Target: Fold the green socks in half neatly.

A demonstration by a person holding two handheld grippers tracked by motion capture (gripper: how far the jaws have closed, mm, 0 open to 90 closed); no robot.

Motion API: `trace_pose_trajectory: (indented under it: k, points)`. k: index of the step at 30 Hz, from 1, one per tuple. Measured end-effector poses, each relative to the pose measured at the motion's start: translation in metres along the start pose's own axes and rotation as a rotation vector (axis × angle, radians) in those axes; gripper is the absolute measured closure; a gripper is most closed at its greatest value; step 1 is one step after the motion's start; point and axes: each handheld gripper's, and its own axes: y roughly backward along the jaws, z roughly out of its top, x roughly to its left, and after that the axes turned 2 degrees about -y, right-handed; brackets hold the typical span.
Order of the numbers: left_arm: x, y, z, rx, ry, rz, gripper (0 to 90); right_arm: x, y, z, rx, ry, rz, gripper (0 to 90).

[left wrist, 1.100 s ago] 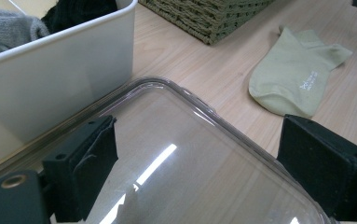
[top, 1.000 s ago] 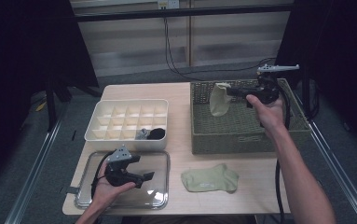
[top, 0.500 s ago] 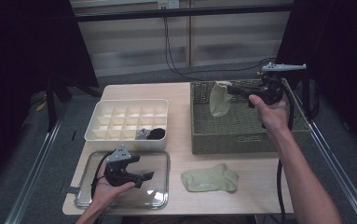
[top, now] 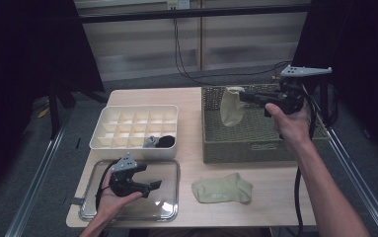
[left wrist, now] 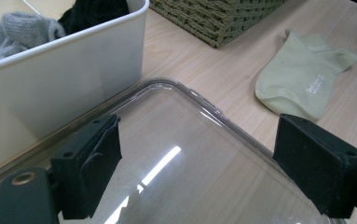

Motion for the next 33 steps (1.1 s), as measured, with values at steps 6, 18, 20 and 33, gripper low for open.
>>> trace_pose_trajectory:
  k: [6,18,20,33]
  points:
    - [-0.002,0.0,0.0,-0.005,-0.006,0.004,15.1,0.018,0.004,0.0,-0.012,0.028,0.023,86.0]
    - [-0.003,-0.004,0.002,0.001,-0.013,0.002,16.0,0.057,-0.008,-0.01,0.011,0.074,0.105,86.0]
    - [-0.003,-0.003,0.002,0.002,-0.019,0.009,16.5,0.062,-0.012,-0.012,0.015,0.077,0.116,86.0]
    - [-0.011,-0.005,0.009,-0.036,-0.027,-0.029,31.9,0.079,-0.042,-0.049,0.082,0.059,0.183,86.0]
